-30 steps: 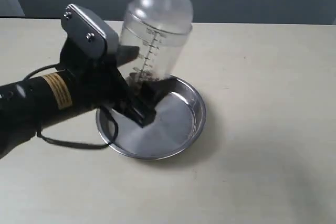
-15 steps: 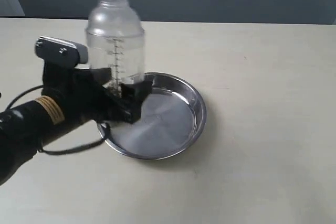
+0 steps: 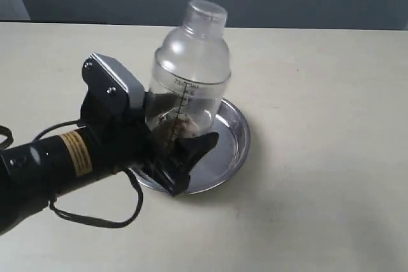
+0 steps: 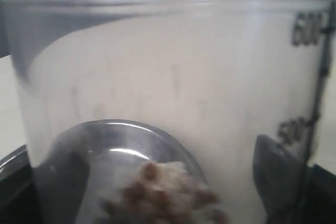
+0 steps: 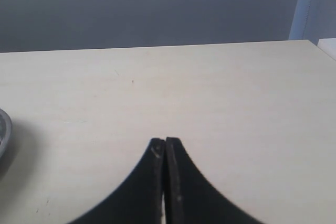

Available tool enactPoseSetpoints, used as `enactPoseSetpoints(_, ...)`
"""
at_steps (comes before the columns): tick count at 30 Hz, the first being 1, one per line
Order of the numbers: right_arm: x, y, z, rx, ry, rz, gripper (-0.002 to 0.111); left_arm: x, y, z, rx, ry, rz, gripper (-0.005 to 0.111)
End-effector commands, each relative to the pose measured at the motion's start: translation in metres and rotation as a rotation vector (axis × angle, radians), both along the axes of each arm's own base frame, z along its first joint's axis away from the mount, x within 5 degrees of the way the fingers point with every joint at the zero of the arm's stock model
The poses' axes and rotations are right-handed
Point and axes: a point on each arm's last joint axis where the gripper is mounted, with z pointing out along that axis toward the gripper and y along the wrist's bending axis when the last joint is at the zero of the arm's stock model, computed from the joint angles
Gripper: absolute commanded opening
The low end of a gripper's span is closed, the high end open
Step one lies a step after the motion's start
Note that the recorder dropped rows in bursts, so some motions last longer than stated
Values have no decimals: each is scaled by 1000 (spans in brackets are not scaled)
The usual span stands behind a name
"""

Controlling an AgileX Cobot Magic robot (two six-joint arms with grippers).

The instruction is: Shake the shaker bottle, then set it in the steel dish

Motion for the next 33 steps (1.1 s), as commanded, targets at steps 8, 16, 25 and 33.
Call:
enactPoseSetpoints(8, 0, 0, 1, -2, -15, 3, -1, 13, 20, 2, -211, 125, 334, 0)
enactPoseSetpoints(16, 0, 0, 1, -2, -15, 3, -1, 0, 0, 6, -95, 32, 67, 0)
enactPoseSetpoints(25, 0, 0, 1, -2, -15, 3, -1, 12, 17, 8, -208, 73, 331, 0)
enactPoseSetpoints(33, 0, 0, 1, -2, -15, 3, -1, 5, 4, 9, -62, -41, 152, 0)
